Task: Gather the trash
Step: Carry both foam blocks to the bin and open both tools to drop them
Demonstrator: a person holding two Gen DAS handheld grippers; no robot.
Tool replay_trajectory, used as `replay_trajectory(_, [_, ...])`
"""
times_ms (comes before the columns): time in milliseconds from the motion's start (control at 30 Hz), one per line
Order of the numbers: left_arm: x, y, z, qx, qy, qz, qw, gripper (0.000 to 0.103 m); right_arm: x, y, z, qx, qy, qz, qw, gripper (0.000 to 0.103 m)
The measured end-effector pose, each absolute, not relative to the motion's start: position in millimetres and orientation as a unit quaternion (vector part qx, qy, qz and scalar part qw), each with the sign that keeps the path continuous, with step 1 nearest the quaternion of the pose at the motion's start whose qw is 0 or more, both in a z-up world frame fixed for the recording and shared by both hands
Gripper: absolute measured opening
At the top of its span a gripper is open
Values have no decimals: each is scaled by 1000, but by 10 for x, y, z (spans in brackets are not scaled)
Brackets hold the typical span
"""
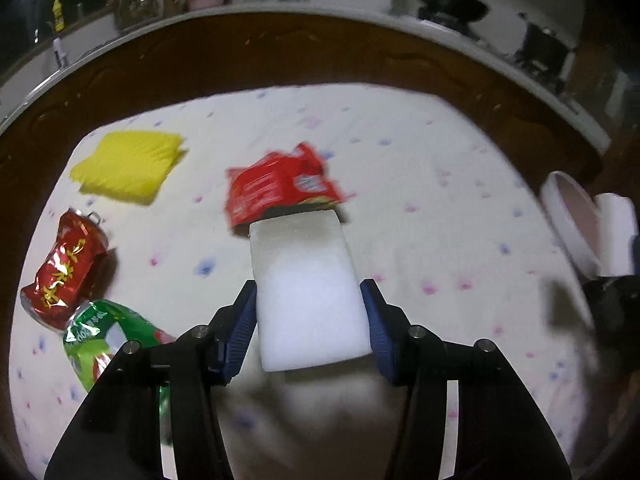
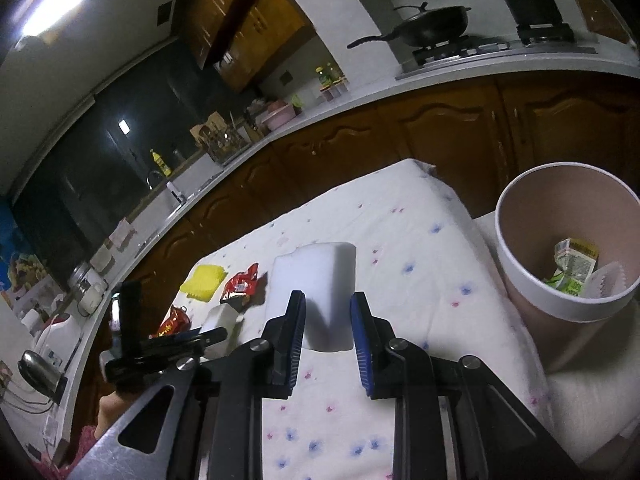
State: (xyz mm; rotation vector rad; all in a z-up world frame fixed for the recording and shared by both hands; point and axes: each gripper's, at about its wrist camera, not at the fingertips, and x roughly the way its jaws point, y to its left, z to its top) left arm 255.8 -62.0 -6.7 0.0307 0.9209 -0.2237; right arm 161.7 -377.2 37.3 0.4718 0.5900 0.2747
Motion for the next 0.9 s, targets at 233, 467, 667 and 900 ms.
replay_trajectory(233, [2322,-1099,257,3,407,-175,896,50,1508,-3985,389,237,278,114,924,24])
replay_trajectory(467, [2164,-1671,369,15,392,-226,892,50,1349,-4263,400,242,271,85,928,24])
replay_trajectory(667, [2126,-2063,410,27,387,-253,887,50,1237,-4531,385,245,266,58,930,24])
replay_trajectory(900, [2109,-2410,455,32,377,-269,886,50,1121,-4862,359,255,255,22,933,24])
